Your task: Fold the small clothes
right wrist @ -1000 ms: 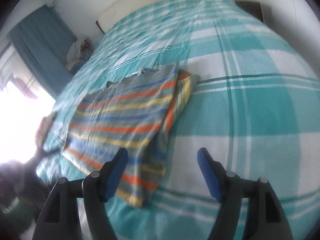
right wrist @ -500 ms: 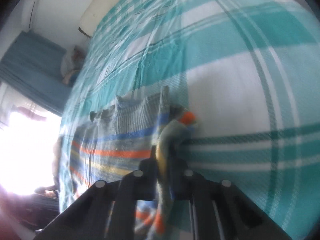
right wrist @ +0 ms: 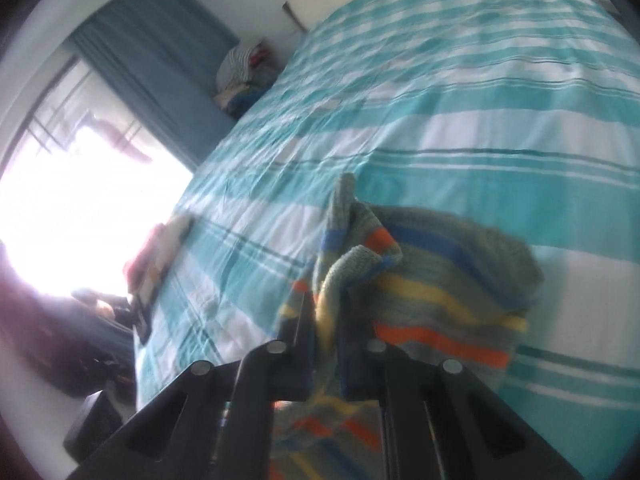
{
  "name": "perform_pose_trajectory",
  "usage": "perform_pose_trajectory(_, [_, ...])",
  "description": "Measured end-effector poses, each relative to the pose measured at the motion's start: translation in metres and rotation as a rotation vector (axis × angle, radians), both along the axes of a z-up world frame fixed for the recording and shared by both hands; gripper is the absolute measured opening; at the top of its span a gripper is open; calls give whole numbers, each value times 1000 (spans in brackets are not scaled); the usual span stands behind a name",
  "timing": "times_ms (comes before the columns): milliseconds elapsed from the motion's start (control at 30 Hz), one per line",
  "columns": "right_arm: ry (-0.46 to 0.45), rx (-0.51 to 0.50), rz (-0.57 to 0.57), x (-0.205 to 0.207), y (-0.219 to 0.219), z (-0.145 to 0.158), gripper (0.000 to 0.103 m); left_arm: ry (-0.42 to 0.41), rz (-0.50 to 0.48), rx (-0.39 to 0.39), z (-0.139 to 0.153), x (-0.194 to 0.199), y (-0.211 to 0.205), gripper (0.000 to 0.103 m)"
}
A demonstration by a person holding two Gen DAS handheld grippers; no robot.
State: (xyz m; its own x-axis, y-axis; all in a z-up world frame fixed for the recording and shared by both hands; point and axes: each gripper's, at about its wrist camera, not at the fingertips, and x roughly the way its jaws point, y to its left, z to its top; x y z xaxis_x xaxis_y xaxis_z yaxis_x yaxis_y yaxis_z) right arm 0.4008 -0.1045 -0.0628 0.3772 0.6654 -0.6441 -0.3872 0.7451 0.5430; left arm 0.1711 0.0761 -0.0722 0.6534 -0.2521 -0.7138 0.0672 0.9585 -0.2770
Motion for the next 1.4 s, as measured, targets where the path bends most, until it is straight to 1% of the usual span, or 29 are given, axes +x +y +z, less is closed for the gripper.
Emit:
perform_pose_trajectory(33, [11, 3, 20, 6, 22, -11, 15, 35, 30, 49, -7, 3, 4, 37])
perform_pose_trajectory(67, [38, 20, 22, 10, 33, -22, 25, 64, 61, 90, -13, 3, 10, 59])
perform_pose_trajectory(100, [80, 45, 21, 13, 39, -33, 37, 76, 82, 100, -15, -1, 17, 69])
perform_pose_trajectory(133, [126, 72, 6, 13, 42, -44, 58, 67, 84, 71, -12, -11, 25, 70])
perform_pose_trajectory(167, [136, 94, -15, 9, 37, -49, 60, 57, 77, 41, -11, -16, 33, 71])
perform_pose_trajectory(233, [98, 102, -22, -4, 28, -46, 60, 33, 71, -6, -2, -26, 41, 73])
perform_pose_trajectory(267, [70, 80, -21, -14, 20, -41, 59, 18, 70, -25, 3, -29, 42, 75])
perform_pose_trajectory(300, [42, 50, -19, -24, 13, -36, 59, 7, 63, -37, 2, -21, 42, 77])
perform_pose_trajectory(333, [1, 8, -9, -40, 5, -28, 59, 0, 55, -45, 0, -8, 41, 77])
perform_pose_trajectory(367, [-26, -18, 4, -53, -1, -22, 59, -6, 49, -42, 0, -3, 37, 77])
perform_pose_trajectory(400, [-59, -43, 24, -67, -4, -17, 59, -4, 46, -27, -4, 6, 34, 77])
perform_pose_trajectory(433, [-99, -64, 58, -89, -8, -12, 59, 11, 53, 11, -9, 16, 30, 77])
perform_pose_trajectory(467, [-117, -67, 83, -103, -11, -10, 60, 56, 79, 81, -20, 28, 26, 77])
perform_pose_trajectory(500, [-123, -65, 109, -117, -11, -15, 59, 121, 109, 148, -33, 39, 25, 76])
perform_pose_trajectory(533, [-107, -65, 134, -131, -9, -26, 60, 167, 110, 160, -44, 44, 25, 77])
perform_pose_trajectory(567, [-51, -105, 155, -141, -9, -47, 60, 172, 106, 154, -47, 43, 27, 77])
perform_pose_trajectory(600, [20, -185, 163, -148, -7, -71, 58, 162, 95, 153, -44, 38, 28, 78])
perform_pose_trajectory(633, [29, -248, 148, -160, -8, -88, 55, 157, 89, 160, -39, 33, 28, 79])
perform_pose_trajectory(667, [-35, -251, 127, -173, -10, -84, 54, 149, 87, 163, -34, 28, 30, 80])
perform_pose_trajectory(733, [-93, -297, 68, -194, -13, -68, 56, 118, 78, 149, -21, 12, 35, 85])
perform_pose_trajectory(800, [-142, -332, -17, -209, -16, -53, 68, 99, 73, 139, -10, -2, 39, 87])
perform_pose_trajectory(833, [-174, -381, -73, -216, -17, -44, 80, 94, 66, 136, -7, -7, 40, 87])
perform_pose_trajectory(867, [-200, -447, -127, -221, -15, -38, 88, 93, 61, 136, -6, -8, 40, 87])
perform_pose_trajectory(933, [-236, -548, -200, -229, -11, -32, 89, 93, 57, 140, -5, -11, 38, 87])
perform_pose_trajectory(967, [-241, -571, -218, -230, -9, -30, 89, 93, 54, 143, -5, -13, 36, 87])
perform_pose_trajectory(1067, [-255, -608, -252, -232, -5, -27, 89, 93, 52, 146, -6, -15, 33, 87])
perform_pose_trajectory(1233, [-289, -682, -268, -238, 0, -26, 89, 84, 43, 154, -2, -21, 30, 87])
perform_pose_trajectory(1400, [-302, -709, -271, -245, -2, -23, 89, 84, 42, 165, -3, -20, 30, 87])
